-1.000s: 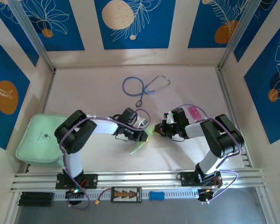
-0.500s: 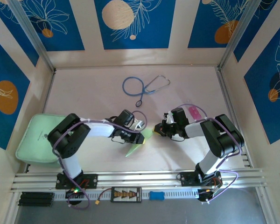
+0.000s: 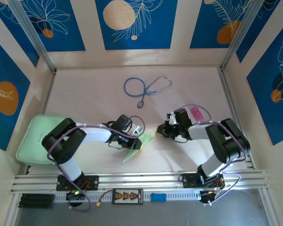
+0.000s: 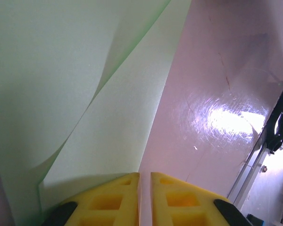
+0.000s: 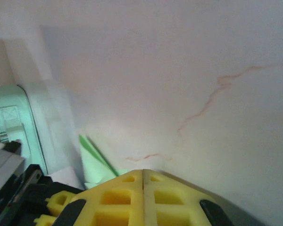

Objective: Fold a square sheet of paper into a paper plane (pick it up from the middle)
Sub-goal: Fold the wing for the fifth time at the center of the table.

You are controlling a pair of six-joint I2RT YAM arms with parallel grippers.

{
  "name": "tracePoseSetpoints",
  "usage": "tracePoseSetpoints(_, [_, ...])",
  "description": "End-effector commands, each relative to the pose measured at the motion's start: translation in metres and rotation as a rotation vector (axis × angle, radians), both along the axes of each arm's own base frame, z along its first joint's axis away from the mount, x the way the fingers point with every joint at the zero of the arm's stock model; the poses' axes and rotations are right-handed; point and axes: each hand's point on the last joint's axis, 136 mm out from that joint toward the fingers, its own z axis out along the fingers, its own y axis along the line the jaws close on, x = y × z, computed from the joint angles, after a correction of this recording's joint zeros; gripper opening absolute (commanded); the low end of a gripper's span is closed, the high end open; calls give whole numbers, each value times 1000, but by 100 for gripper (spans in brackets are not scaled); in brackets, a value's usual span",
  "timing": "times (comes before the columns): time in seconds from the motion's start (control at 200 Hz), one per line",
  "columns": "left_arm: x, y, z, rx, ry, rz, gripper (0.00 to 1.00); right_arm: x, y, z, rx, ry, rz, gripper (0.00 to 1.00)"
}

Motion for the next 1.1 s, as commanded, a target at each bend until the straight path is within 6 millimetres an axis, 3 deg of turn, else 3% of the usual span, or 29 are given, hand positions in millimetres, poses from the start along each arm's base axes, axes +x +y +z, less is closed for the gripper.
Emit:
tracePoseSetpoints(0.0, [5,2,-2,32,-19,20,15,-2,6,23,-19,-70,32,5])
tracePoseSetpoints(0.23, [10,0,-1,36,-31,34,15,-21,45,34,9,-102,119,6])
tracePoseSetpoints(0.355, [11,-1,-1,31,-30,40,15,-25,54,15,-18,-72,124,6])
tracePoseSetpoints(0.485, [16,-7,4,0,-23,60,15,-27,50,-17,-56,-6,111,5])
tracePoseSetpoints(0.67, [19,-11,3,-6,-13,78,15,-23,40,-30,-72,13,87,5])
tracePoseSetpoints(0.93, [27,-19,10,-40,-18,102,15,-2,20,-18,-74,1,61,5])
tracePoseSetpoints(1.095, [30,-20,10,-44,-22,120,15,11,9,0,-55,-34,30,6])
